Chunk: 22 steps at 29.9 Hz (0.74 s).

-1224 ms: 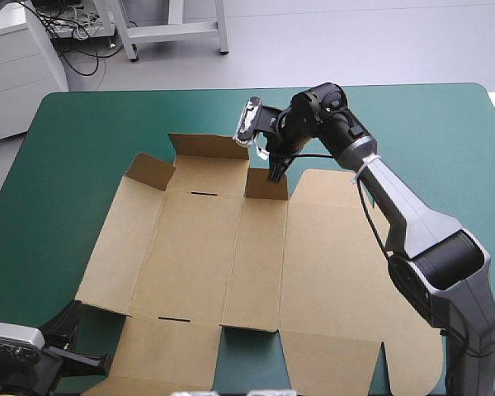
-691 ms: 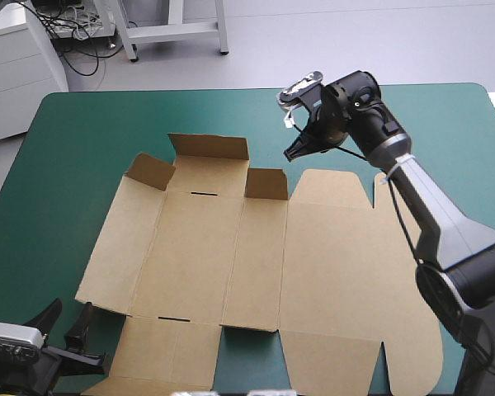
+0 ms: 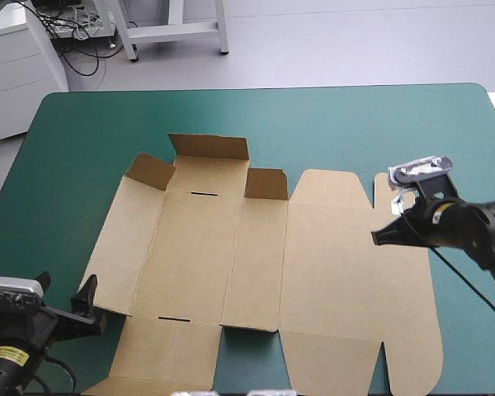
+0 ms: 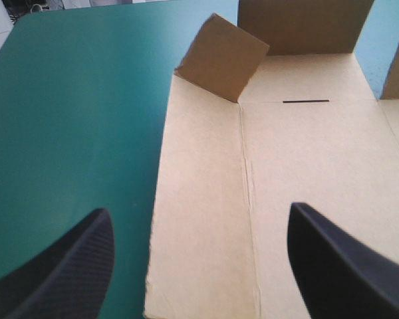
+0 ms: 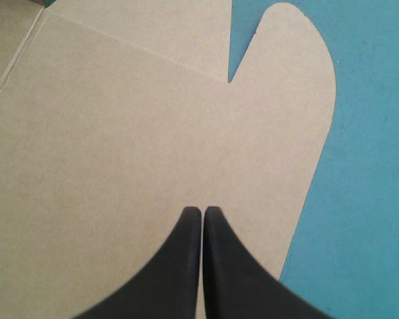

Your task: Fold the box

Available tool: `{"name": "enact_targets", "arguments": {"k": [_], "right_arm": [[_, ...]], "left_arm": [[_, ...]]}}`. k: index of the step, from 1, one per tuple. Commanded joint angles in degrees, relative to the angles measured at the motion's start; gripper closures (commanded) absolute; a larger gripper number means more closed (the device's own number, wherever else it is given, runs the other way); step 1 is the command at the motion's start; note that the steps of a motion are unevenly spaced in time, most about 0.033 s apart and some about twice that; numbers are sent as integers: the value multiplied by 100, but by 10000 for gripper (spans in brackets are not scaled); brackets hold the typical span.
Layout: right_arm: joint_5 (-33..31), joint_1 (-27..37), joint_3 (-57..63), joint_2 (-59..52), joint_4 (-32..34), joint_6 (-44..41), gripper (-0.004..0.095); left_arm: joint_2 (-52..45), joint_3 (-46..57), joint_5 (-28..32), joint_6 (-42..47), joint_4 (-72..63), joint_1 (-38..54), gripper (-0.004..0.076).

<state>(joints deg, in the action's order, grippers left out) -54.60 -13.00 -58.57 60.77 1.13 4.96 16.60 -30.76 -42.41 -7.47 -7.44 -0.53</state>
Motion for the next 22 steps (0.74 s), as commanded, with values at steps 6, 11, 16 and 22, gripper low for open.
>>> {"name": "enact_targets", "arguments": {"k": [6, 11, 16, 22], "right_arm": [[352, 38, 951, -1441, -60, -56, 912], [340, 38, 1439, -2088, -143, -56, 912], [279, 38, 1724, -2566, -143, -56, 912], [-11, 38, 1968, -2956, -143, -171, 912]], "left_arm": [[1568, -1399, 405, 100, 588, -28, 201], [2391, -1980, 24, 108, 744, -28, 201], [3148, -2302, -624, 122, 921, -16, 201], [3914, -2438, -961, -40, 815, 630, 201]]}}
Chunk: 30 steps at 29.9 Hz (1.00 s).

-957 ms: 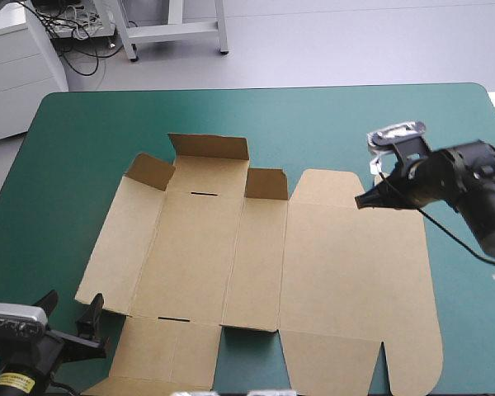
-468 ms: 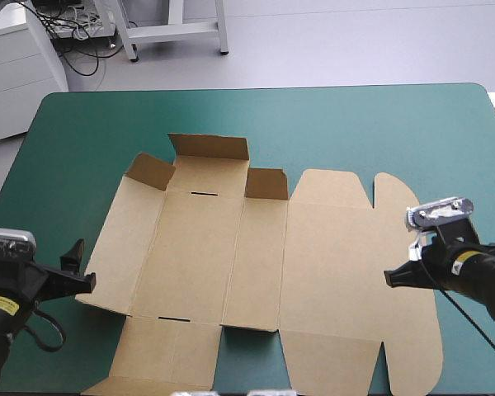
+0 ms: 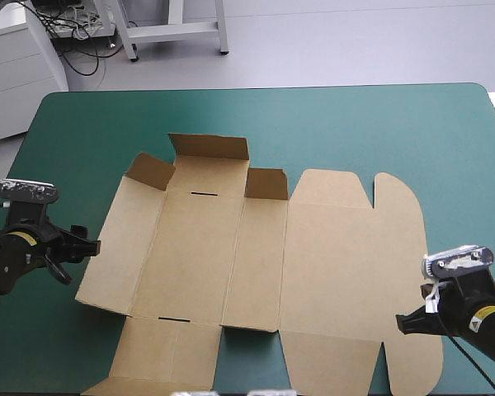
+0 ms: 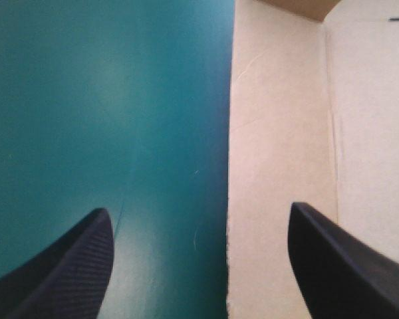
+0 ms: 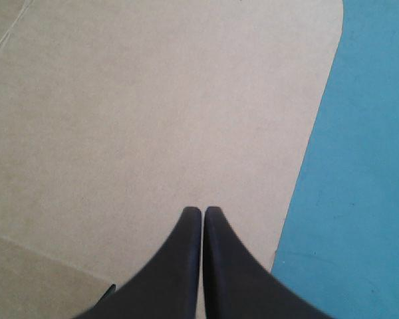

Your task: Fold the box

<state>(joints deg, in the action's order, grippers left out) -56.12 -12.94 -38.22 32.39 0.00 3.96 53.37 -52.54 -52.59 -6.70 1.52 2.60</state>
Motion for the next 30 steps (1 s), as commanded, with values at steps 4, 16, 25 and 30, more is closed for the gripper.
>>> {"name": "enact_targets", "arguments": {"k": [4, 16, 25, 30], "right_arm": [[160, 32, 63, -350, 0, -252, 912], [650, 32, 881, -1768, -50, -190, 912], [698, 32, 896, -2812, -50, 113, 912], [662, 32, 896, -2902, -50, 113, 912]], "left_arm": [[762, -316, -9, -698, -918, 1000, 201], [2069, -579, -929, -2292, -2515, 1373, 201], [2245, -579, -1147, -2388, -2527, 1373, 201], [2487, -579, -1301, -2388, -2474, 1373, 201]]}}
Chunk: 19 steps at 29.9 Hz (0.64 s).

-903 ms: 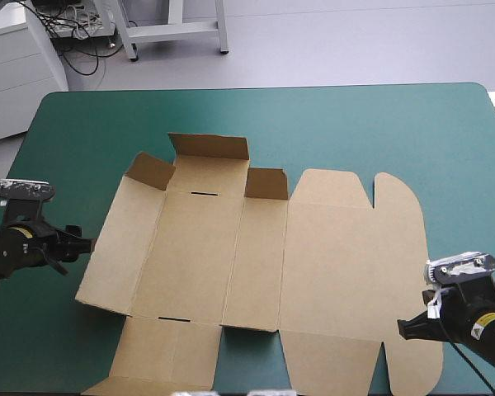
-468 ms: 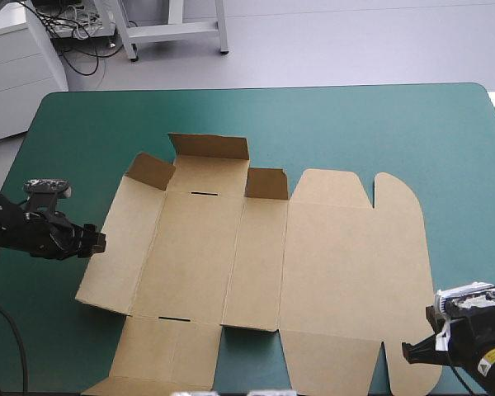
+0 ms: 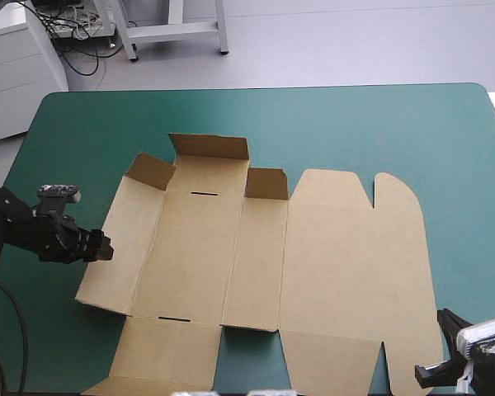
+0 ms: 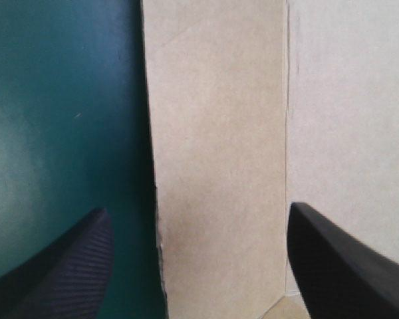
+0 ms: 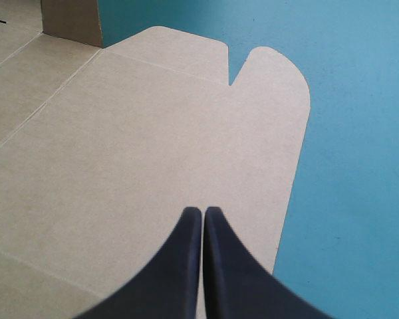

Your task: Fold the box

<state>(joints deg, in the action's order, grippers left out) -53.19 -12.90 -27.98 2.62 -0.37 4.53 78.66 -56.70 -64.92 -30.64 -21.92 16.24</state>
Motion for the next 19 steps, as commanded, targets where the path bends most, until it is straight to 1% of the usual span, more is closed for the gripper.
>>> {"name": "enact_targets", "arguments": {"k": [1, 6, 11, 19], "right_arm": [[369, 28, -128, 75, -13, 55, 912], [369, 28, -128, 75, -13, 58, 912], [369, 28, -128, 75, -13, 58, 912], [369, 28, -128, 75, -13, 58, 912]], "left_arm": [[-5, -163, -68, 24, -57, 10, 201], [227, -163, -253, 54, -173, 10, 201], [518, -163, -988, -152, -892, 10, 201], [586, -143, -988, 41, -1299, 10, 201]]}}
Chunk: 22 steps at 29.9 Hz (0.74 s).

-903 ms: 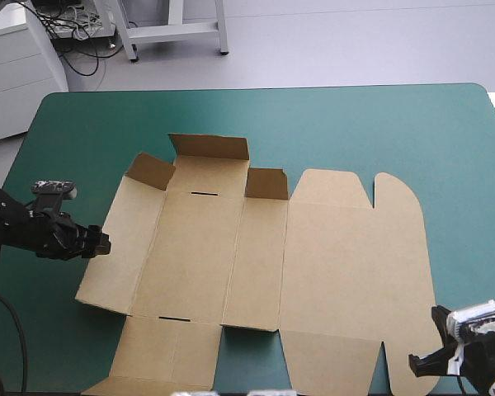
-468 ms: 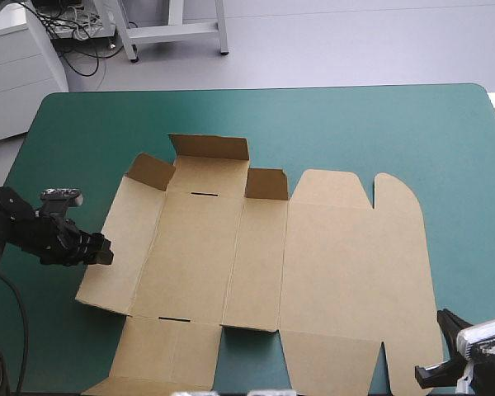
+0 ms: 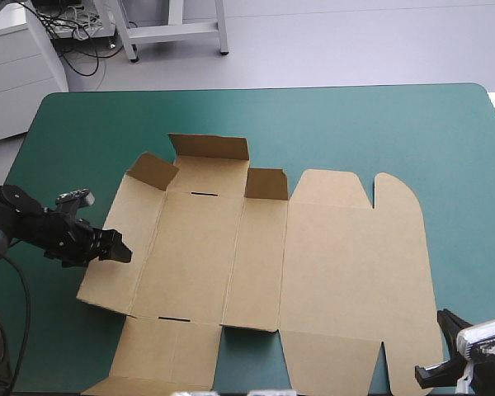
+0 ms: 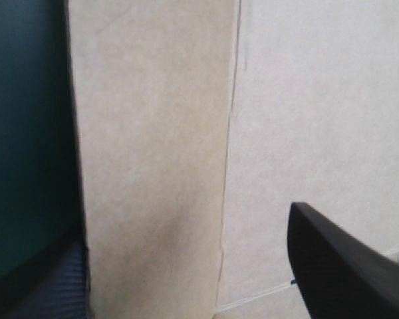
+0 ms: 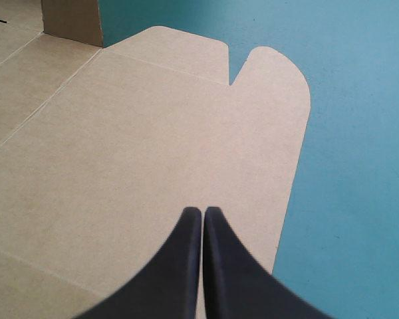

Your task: Fold the box

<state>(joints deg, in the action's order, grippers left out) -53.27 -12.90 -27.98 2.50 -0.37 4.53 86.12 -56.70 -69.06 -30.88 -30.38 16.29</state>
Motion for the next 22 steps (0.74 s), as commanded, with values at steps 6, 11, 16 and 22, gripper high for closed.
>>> {"name": "enact_targets", "arguments": {"k": [6, 11, 16, 22], "right_arm": [[378, 28, -128, 87, -13, 58, 912], [378, 28, -128, 87, -13, 58, 912], [378, 28, -128, 87, -13, 58, 913], [378, 28, -128, 87, -13, 58, 912]], "left_arm": [[-159, 62, -575, 405, -513, 5, 201], [-159, 72, -575, 575, -414, 5, 248], [-159, 72, -575, 575, -333, -16, 477], [-159, 72, -583, 675, 279, -430, 753]]}}
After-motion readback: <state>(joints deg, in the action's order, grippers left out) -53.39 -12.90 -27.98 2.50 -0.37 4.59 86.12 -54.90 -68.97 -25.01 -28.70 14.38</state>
